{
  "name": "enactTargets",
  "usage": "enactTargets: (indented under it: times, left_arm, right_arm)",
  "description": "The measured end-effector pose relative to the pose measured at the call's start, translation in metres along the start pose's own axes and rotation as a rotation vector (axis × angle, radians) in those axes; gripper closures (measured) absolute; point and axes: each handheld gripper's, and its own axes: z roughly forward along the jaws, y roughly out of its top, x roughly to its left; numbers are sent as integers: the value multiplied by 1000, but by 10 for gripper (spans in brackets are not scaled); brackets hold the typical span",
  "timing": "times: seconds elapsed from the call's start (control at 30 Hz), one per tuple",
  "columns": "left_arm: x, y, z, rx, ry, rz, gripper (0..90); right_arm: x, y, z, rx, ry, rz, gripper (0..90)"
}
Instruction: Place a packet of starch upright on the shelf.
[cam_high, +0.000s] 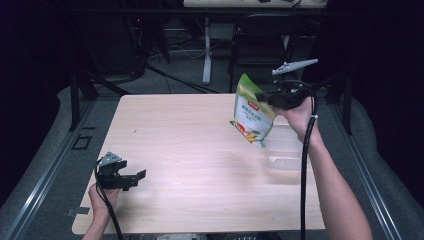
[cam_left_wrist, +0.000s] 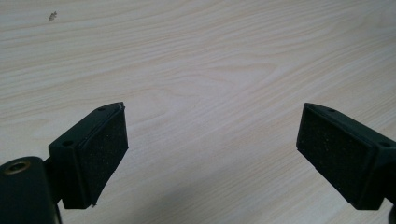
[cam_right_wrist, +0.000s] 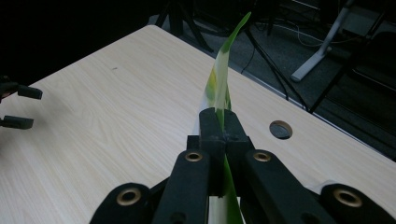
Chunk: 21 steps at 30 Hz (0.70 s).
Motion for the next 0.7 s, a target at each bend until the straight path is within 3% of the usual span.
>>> enactTargets:
  times: [0.7]
  left_arm:
    - [-1,1,1,4,-1,6,88]
  right_arm:
    - [-28,4,-14,-1,-46,13,900]
